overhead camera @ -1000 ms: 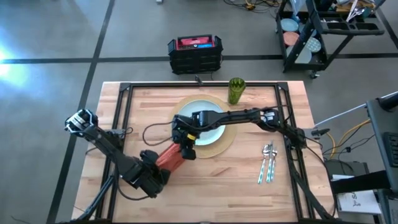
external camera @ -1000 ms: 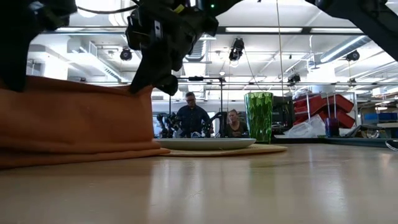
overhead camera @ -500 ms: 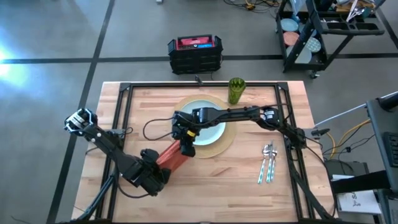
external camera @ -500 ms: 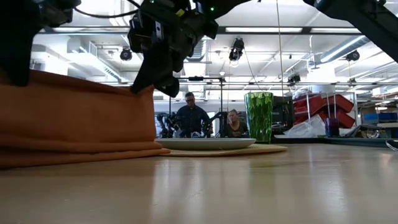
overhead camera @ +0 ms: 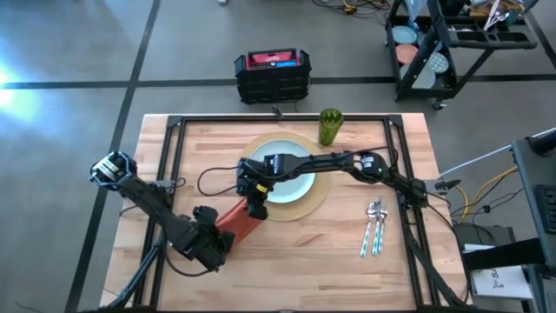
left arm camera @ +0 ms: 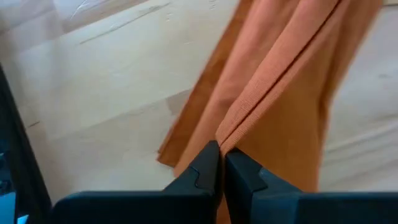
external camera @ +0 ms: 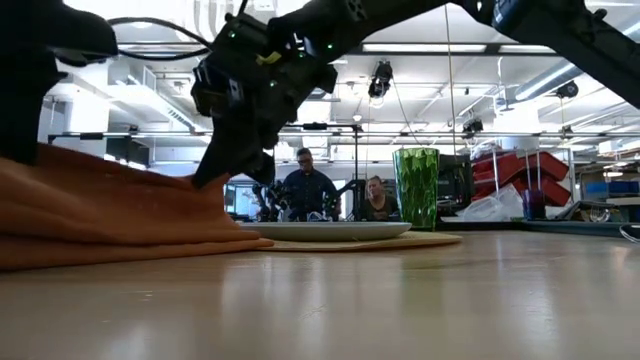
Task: Set table place
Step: Fold the orange table napkin
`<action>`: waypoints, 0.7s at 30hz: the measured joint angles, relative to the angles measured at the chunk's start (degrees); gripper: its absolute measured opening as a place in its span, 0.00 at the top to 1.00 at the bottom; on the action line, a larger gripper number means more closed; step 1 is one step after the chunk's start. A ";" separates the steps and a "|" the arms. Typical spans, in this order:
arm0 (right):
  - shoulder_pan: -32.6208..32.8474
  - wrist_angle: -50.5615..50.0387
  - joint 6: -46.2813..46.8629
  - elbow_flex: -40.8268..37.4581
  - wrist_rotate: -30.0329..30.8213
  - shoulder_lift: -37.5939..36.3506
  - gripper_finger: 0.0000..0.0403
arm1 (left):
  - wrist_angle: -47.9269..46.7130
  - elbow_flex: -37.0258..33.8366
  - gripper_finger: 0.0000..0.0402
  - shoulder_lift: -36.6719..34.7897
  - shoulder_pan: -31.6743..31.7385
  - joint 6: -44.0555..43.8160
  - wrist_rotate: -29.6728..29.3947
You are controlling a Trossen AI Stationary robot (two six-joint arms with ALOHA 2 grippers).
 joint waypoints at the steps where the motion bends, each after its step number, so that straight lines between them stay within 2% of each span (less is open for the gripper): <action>1: -0.02 0.00 0.02 0.05 0.04 0.12 1.00 | 0.97 -0.54 1.00 0.00 0.00 -0.05 -0.03; 13: -1.95 0.62 1.04 0.05 1.30 0.20 1.00 | 4.33 -6.13 1.00 0.00 0.11 -1.03 -1.95; 21: -2.56 0.40 0.07 0.05 1.18 0.20 1.00 | 6.46 -6.27 1.00 -0.23 0.39 -1.04 -4.30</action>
